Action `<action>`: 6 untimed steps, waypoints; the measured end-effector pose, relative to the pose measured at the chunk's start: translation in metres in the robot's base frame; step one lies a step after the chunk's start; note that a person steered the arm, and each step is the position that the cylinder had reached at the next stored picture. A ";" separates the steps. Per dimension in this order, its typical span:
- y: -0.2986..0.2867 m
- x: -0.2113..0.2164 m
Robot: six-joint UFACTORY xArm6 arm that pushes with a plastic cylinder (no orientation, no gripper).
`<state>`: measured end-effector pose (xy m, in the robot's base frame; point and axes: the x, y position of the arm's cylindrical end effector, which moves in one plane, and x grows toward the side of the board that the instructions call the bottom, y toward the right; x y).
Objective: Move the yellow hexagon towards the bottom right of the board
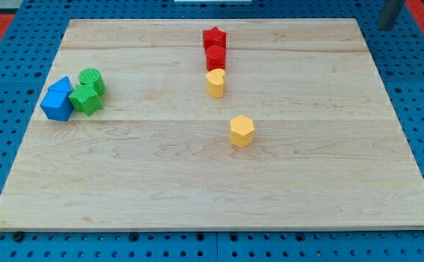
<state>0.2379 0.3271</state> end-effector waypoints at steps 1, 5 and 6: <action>-0.069 0.013; -0.285 -0.023; -0.286 0.010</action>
<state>0.2479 0.0408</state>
